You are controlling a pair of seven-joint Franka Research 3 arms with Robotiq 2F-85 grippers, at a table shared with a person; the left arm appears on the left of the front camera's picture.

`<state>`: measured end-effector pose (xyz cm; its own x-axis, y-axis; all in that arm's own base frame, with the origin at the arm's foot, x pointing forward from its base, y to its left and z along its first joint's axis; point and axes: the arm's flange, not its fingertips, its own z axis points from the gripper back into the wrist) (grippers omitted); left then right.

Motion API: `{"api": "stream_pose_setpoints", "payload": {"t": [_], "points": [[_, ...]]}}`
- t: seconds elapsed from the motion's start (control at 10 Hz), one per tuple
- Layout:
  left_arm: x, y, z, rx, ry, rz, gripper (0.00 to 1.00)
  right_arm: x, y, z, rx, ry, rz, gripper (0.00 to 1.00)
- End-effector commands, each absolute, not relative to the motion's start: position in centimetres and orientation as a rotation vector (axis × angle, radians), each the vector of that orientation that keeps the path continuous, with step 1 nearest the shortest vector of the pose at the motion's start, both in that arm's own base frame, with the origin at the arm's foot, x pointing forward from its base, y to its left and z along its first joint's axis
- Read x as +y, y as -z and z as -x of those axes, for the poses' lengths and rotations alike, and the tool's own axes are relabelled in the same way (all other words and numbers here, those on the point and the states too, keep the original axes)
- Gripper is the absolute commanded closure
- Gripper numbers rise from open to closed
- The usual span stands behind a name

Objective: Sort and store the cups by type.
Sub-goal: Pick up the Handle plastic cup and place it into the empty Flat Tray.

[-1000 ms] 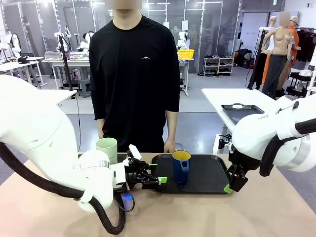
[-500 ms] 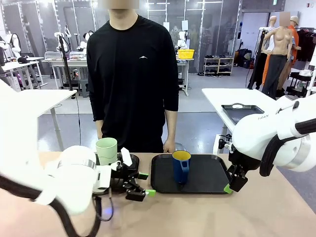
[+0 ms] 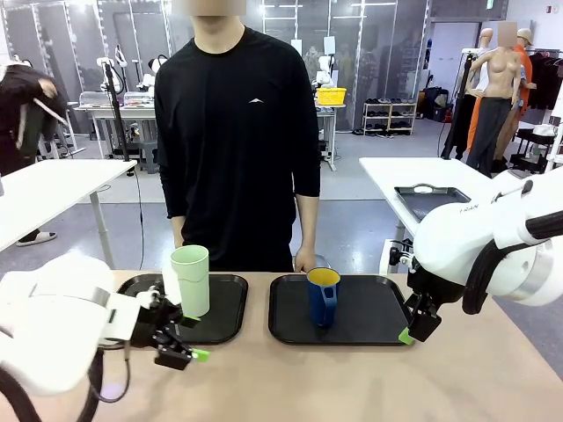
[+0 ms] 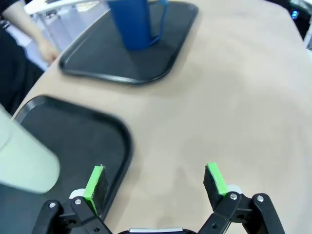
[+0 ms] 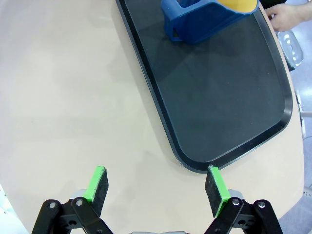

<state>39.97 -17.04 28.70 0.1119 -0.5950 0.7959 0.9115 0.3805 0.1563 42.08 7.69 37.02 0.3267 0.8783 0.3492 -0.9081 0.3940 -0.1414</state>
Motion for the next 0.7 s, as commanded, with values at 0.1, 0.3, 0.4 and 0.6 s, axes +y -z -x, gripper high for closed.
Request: {"api": "stream_pose_setpoints", "payload": {"t": [0.1, 0.3, 0.4, 0.6], "points": [[-14.52, -29.88, -39.87, -0.898, 1.126, 0.344, 0.00, 7.60, -36.93, -42.11, -0.406, -1.176, -0.075, 0.00], [-14.21, -29.50, -40.28, -0.920, 1.126, 0.361, 0.00, 7.60, -36.93, -42.11, -0.406, -1.176, -0.075, 0.00], [-14.21, -29.50, -40.28, -0.920, 1.126, 0.361, 0.00, 7.60, -36.93, -42.11, -0.406, -1.176, -0.075, 0.00], [-14.21, -29.50, -40.28, -0.920, 1.126, 0.361, 0.00, 7.60, -36.93, -42.11, -0.406, -1.176, -0.075, 0.00]]}}
